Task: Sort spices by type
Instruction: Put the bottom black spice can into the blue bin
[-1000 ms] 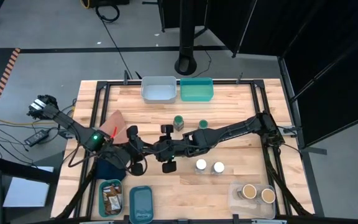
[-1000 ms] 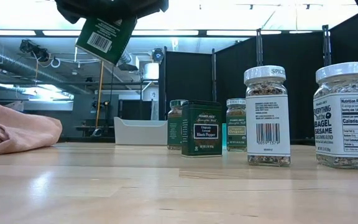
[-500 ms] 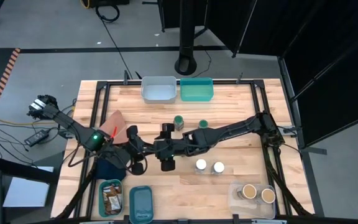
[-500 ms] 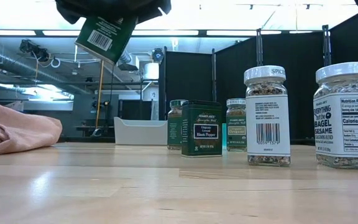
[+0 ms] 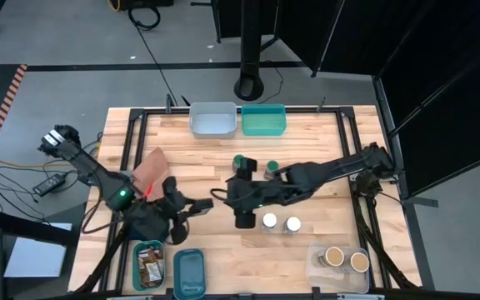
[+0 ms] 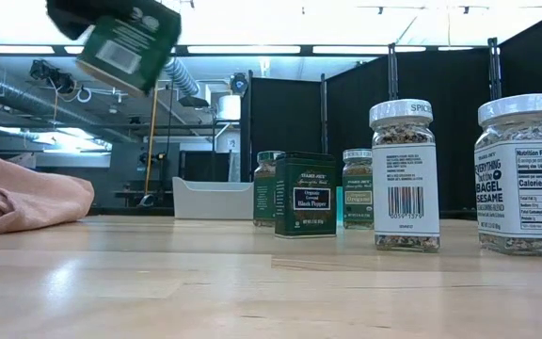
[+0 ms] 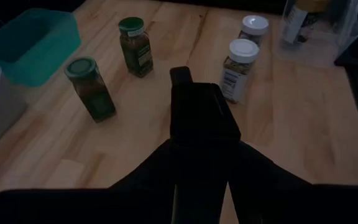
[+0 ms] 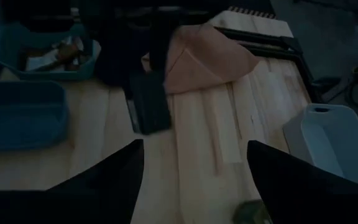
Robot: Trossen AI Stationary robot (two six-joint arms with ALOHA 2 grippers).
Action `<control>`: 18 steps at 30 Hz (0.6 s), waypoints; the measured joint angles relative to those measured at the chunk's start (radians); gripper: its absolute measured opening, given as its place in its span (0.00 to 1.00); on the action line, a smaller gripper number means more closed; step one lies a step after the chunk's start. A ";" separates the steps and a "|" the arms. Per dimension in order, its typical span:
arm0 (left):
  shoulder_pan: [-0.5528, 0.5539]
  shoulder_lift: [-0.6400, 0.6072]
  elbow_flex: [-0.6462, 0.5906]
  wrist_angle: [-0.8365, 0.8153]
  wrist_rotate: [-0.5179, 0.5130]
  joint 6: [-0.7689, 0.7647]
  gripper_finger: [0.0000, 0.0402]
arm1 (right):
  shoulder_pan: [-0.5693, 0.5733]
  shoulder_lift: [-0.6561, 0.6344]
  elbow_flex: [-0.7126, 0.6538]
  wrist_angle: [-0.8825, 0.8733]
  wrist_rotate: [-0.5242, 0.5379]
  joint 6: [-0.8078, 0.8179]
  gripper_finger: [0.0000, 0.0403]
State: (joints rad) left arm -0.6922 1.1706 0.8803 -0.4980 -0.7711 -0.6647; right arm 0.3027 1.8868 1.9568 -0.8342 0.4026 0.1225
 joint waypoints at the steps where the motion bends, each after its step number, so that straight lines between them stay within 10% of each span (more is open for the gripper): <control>1: -0.020 0.000 -0.004 -0.002 -0.019 -0.021 0.29 | 0.006 -0.014 0.000 -0.009 0.000 0.008 0.72; 18: -0.421 0.020 -0.022 0.150 -0.362 -0.176 0.29 | 0.072 -0.044 0.000 -0.026 -0.003 0.017 0.72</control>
State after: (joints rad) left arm -1.1135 1.1910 0.8586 -0.3478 -1.1328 -0.8402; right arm 0.3751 1.8431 1.9568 -0.8604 0.3992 0.1394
